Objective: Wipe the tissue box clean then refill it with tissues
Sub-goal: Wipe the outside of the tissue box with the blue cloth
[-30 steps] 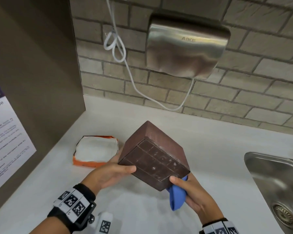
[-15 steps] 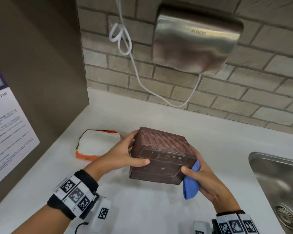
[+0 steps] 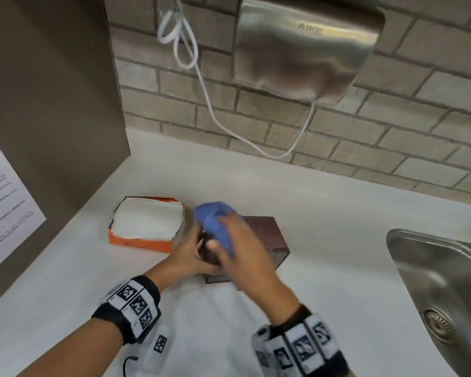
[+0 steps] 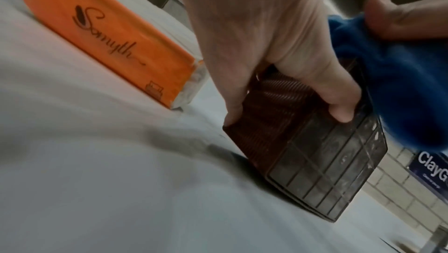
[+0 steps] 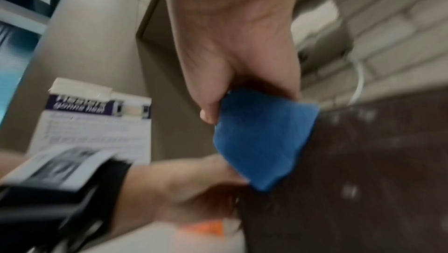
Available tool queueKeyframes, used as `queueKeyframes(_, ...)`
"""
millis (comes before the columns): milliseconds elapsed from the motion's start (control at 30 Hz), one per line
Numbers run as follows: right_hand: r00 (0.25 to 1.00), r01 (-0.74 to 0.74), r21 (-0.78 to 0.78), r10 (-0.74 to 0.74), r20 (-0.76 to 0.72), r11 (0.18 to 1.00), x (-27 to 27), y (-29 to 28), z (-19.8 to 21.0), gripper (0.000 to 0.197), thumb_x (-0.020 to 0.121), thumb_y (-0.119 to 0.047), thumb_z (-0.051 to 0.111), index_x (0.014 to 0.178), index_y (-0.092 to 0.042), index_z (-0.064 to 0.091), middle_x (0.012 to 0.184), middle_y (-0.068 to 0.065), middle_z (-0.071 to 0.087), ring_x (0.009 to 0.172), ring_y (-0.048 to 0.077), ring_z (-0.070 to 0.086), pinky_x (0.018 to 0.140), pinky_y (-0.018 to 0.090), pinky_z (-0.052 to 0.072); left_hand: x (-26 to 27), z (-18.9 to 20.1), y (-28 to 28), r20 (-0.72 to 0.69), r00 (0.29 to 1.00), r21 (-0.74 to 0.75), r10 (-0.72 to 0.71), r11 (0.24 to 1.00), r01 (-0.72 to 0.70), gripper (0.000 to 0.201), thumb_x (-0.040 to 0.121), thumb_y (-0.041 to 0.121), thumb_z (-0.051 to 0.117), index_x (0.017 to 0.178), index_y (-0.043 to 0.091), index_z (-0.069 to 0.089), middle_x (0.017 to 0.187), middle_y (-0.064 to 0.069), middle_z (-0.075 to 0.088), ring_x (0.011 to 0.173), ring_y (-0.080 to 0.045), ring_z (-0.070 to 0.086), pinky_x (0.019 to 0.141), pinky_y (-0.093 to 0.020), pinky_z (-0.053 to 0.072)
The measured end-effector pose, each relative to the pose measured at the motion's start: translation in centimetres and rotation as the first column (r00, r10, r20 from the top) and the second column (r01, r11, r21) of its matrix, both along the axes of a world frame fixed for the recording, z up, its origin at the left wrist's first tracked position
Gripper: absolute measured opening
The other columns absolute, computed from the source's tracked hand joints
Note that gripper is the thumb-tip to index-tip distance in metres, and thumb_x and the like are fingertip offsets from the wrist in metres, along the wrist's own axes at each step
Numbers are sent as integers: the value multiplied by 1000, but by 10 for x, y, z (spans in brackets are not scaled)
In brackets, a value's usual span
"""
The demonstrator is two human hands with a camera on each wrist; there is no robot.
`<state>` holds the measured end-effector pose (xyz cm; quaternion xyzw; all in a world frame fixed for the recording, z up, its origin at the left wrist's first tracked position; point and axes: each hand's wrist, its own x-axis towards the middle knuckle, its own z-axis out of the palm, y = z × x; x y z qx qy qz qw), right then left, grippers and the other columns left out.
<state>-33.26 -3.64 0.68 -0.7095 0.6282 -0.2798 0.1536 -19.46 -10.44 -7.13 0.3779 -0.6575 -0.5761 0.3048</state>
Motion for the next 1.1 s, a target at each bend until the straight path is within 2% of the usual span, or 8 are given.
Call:
queueKeyframes(133, 995, 23, -6, -24, -96, 1000, -17, 3, -26, 38, 94, -40, 42, 129, -26, 50, 142, -2, 47, 134, 19, 38, 112, 38, 31, -1, -9, 3, 0, 1000, 1, 22, 1000, -22, 74, 56, 6, 90, 112, 39, 55, 112, 17, 66, 107, 6, 60, 89, -21, 50)
queueKeyframes(267, 925, 360, 112, -370, 87, 926, -84, 3, -12, 31, 97, -34, 45, 124, -21, 56, 124, 5, 61, 116, 25, 56, 81, 25, 41, -3, -13, 0, -37, 999, 43, 32, 999, -30, 98, 50, 14, 94, 123, 50, 40, 128, 20, 52, 122, 12, 47, 103, -21, 43)
queueKeyframes(433, 966, 234, -46, -237, -106, 971, -1, 2, -27, 35, 92, -20, 52, 127, -16, 56, 138, 6, 53, 134, 27, 40, 115, 35, 27, -3, -11, 2, -36, 999, 7, 27, 1000, -27, 91, 50, 18, 91, 126, 40, 47, 122, 17, 60, 114, 5, 57, 93, -18, 48)
queueKeyframes(567, 994, 99, -50, -102, -48, 994, 4, 7, -31, 33, 92, -20, 52, 123, -17, 60, 136, 5, 57, 133, 20, 44, 117, 32, 25, -2, -8, 2, -1, 1000, -21, 17, 1000, -17, 72, 55, 16, 88, 113, 46, 57, 110, 22, 66, 103, 7, 62, 82, -14, 50)
queueKeyframes(667, 957, 278, -55, -272, 101, 959, -55, 9, -18, 23, 92, -14, 55, 113, -18, 66, 117, 4, 67, 110, 16, 58, 89, 12, 42, -4, -10, 0, -4, 1000, 5, 25, 1000, -25, 97, 54, 9, 95, 120, 54, 40, 125, 23, 53, 115, 11, 52, 92, -11, 46)
queueKeyframes(733, 925, 375, -47, -371, 75, 926, -62, 8, -16, 22, 93, -17, 54, 109, -23, 66, 113, 3, 68, 104, 21, 61, 76, 17, 41, -6, -12, -1, 8, 1000, -16, 17, 1000, -17, 99, 53, 12, 95, 125, 51, 38, 127, 22, 52, 121, 6, 49, 95, -14, 45)
queueKeyframes(933, 998, 52, -78, -55, -40, 996, 12, 15, -38, 30, 88, -17, 55, 117, -17, 64, 134, 2, 59, 132, 17, 44, 115, 33, 28, -2, -12, 2, -3, 1000, -48, 16, 999, -16, 75, 54, 2, 88, 113, 34, 54, 103, 37, 65, 100, 16, 59, 81, -4, 44)
queueKeyframes(1100, 926, 319, 120, -336, 171, 940, -73, 11, 2, 17, 94, -23, 53, 104, -25, 67, 107, 1, 67, 108, 22, 60, 79, 25, 46, -6, -13, -1, 0, 1000, -48, 10, 999, -10, 101, 55, 16, 95, 134, 39, 37, 129, 24, 51, 120, 14, 46, 93, -3, 38)
